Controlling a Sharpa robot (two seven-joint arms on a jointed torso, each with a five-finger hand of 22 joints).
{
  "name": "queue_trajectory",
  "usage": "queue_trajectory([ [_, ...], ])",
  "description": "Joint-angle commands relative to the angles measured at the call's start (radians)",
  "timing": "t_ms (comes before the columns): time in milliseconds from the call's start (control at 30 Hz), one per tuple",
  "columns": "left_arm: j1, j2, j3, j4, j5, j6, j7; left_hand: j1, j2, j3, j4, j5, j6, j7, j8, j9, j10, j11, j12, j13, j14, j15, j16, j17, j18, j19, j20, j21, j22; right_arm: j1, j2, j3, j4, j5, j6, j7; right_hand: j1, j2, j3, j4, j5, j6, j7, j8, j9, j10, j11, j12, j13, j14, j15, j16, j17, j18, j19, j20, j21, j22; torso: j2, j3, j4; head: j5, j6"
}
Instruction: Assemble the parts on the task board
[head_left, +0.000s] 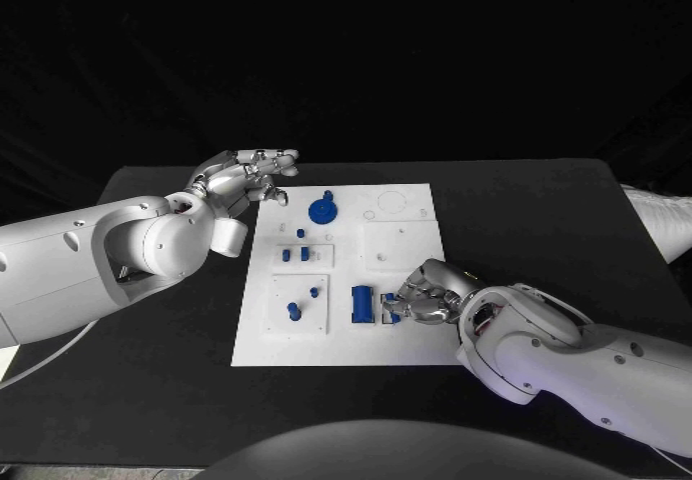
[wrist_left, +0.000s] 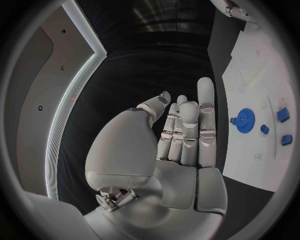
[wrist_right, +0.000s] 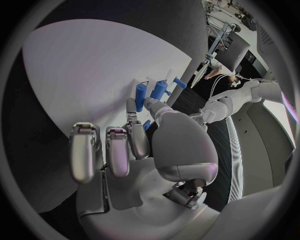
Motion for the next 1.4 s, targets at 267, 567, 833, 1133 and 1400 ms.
queue_trajectory([
  [267, 0.001, 0.001, 0.0, 0.003, -0.003, 0.022, 0.004, 0.001, 0.009, -0.001, -0.006, -0.003, -0.006, 0.001, 0.001, 0.0, -0.009, -0.003, 0.003, 0.001, -0.009, 0.0, -0.009, -0.004, 0.018, -0.003, 0.005, -0.007, -0.002, 0.004, 0.008, 0.0, -0.007, -0.004, 0.02, -0.001, -0.03, 0.0, -0.013, 0.02, -0.032, 0.039, -0.032, 0.011, 0.006, 0.033, -0.006, 0.008, 0.13, 0.095, -0.008, 0.007, 0.21, -0.017, 0.037, -0.009, 0.004, 0.063, 0.0, 0.0001, 0.0002, 0.003, -0.002],
  [567, 0.001, 0.001, 0.0, 0.003, -0.004, 0.021, 0.004, 0.001, 0.009, -0.001, -0.006, -0.003, -0.006, 0.001, 0.001, 0.0, -0.009, -0.003, 0.003, 0.001, -0.009, 0.0, -0.009, -0.004, 0.018, -0.003, 0.005, -0.007, -0.002, 0.005, 0.009, 0.0, -0.007, -0.012, 0.021, -0.001, -0.067, -0.013, -0.052, 0.049, -0.043, 0.041, -0.032, 0.015, 0.01, 0.034, -0.006, 0.009, 0.133, 0.095, -0.008, 0.008, 0.212, -0.018, 0.037, -0.009, 0.005, 0.065, 0.0, 0.001, -0.0016, 0.005, -0.003],
  [833, 0.001, 0.001, 0.0, 0.003, -0.004, 0.021, 0.004, 0.001, 0.009, -0.001, -0.006, -0.003, -0.006, 0.001, 0.001, 0.0, -0.009, -0.003, 0.003, 0.001, -0.009, 0.0, -0.009, -0.004, 0.018, -0.003, 0.005, -0.007, -0.002, 0.005, 0.008, 0.0, -0.007, -0.016, 0.024, -0.001, -0.092, -0.025, -0.112, 0.078, -0.107, 0.041, -0.031, 0.017, 0.014, 0.034, -0.005, 0.007, 0.135, 0.095, -0.007, 0.007, 0.211, -0.018, 0.037, -0.008, 0.005, 0.067, 0.0, 0.0013, -0.0008, 0.004, -0.003],
  [1133, 0.001, 0.002, 0.0, 0.003, -0.004, 0.021, 0.005, 0.001, 0.009, -0.001, -0.006, -0.003, -0.006, 0.001, 0.001, 0.0, -0.009, -0.003, 0.003, 0.001, -0.009, 0.0, -0.009, -0.004, 0.018, -0.003, 0.005, -0.007, -0.002, 0.005, -0.001, 0.0, -0.006, -0.022, 0.019, 0.012, -0.067, -0.02, -0.124, 0.069, -0.111, 0.039, -0.032, 0.018, 0.015, 0.034, -0.006, 0.006, 0.136, 0.095, -0.007, 0.007, 0.211, -0.018, 0.037, -0.009, 0.005, 0.067, -0.001, 0.0021, -0.0023, 0.004, -0.002],
  [1400, 0.001, 0.004, 0.0, 0.0, -0.004, 0.022, 0.005, 0.001, 0.009, -0.001, -0.006, -0.003, -0.006, 0.001, 0.001, 0.0, -0.009, -0.003, 0.003, 0.001, -0.009, 0.0, -0.009, -0.004, 0.018, -0.003, 0.005, -0.007, -0.002, 0.005, -0.01, 0.0, -0.018, -0.015, -0.026, 0.052, 0.007, 0.004, -0.118, 0.028, -0.18, 0.03, -0.033, 0.017, 0.017, 0.029, -0.007, -0.01, 0.131, 0.094, -0.009, 0.003, 0.206, -0.016, 0.034, -0.011, 0.001, 0.061, -0.001, 0.0021, -0.0009, 0.003, 0.003],
])
